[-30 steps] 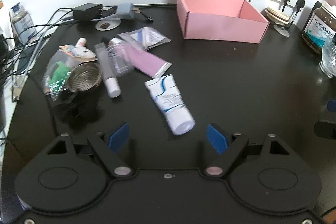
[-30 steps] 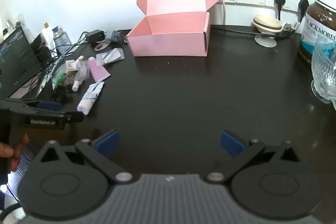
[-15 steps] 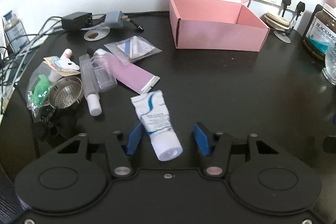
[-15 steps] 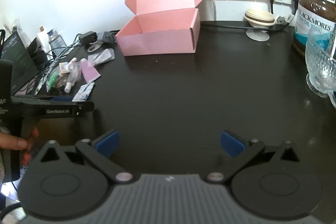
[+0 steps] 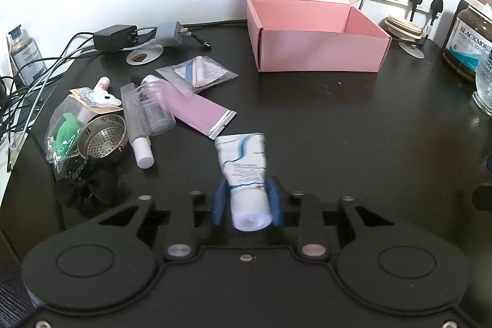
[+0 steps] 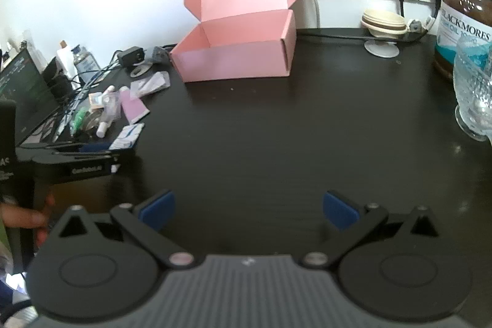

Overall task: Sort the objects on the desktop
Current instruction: 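Close the left gripper on the white-and-blue cream tube and lift it, then carry the cream tube with the left gripper into the pink box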

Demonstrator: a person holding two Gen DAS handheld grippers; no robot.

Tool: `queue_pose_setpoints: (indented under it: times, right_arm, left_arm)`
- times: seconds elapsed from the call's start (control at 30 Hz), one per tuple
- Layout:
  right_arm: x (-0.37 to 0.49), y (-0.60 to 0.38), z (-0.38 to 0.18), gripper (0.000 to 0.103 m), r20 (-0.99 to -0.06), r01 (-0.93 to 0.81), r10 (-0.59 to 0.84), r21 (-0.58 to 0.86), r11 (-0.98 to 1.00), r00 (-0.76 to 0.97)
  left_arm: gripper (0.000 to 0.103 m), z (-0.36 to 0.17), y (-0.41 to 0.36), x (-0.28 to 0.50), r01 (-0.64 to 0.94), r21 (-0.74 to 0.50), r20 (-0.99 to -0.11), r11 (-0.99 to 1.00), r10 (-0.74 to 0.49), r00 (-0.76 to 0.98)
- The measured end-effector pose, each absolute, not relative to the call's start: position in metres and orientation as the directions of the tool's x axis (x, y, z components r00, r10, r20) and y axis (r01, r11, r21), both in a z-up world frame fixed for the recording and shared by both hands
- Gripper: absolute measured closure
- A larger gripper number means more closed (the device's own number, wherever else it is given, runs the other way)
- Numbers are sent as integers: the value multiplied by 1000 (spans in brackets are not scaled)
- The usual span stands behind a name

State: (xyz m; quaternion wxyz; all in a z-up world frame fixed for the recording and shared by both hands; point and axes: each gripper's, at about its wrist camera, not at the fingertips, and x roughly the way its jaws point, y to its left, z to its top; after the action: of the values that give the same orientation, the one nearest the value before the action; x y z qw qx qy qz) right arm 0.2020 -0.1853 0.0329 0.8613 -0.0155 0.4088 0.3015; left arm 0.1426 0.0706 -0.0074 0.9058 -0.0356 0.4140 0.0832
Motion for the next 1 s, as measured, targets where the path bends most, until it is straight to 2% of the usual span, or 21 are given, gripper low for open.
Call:
queue_pose_setpoints:
  times: [0.4,0.73,1.0]
  right_arm:
    - [196,-178,40,1,-706,-540,512,216,814,490]
    - [190,-171,42,1,-698,-542,522,225,810,491]
    - [189,-171,41,1,-696,-531,518,229,816,497]
  left_arm:
    - [76,4,72,129,-182,-35,-729,983,99,678]
    - [76,32,75,119,-188,-50,-656,981,110,747]
    - [76,36,75,135,-163,-34,-649,986,102,754]
